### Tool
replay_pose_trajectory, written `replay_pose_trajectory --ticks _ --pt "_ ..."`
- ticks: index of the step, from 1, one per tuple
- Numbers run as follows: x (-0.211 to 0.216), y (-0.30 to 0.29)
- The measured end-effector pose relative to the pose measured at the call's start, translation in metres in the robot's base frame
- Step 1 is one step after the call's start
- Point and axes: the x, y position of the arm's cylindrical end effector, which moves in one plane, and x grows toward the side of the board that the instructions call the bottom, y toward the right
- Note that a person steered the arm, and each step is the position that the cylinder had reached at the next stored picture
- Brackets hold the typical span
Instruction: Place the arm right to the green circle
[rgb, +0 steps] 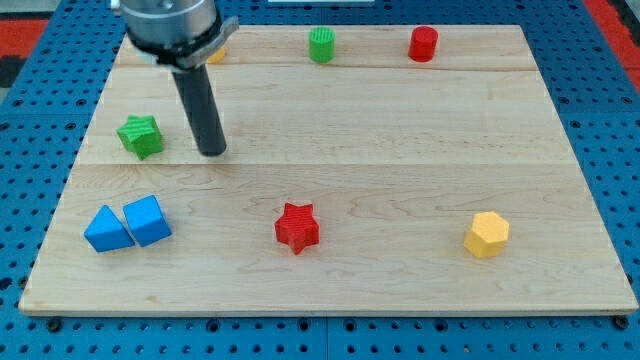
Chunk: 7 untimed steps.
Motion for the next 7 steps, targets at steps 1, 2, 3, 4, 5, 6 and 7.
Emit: replay_pose_trajectory --ticks 1,2,3,4,5,6,7 --pt "-0.036 -0.036" --pt "-0.027 -0.106" --pt "0.019 -0.099" --pt "0.05 -0.076" --pt "0.061 -0.103" --pt "-0.007 -0.068" --pt "-0.024 0.041"
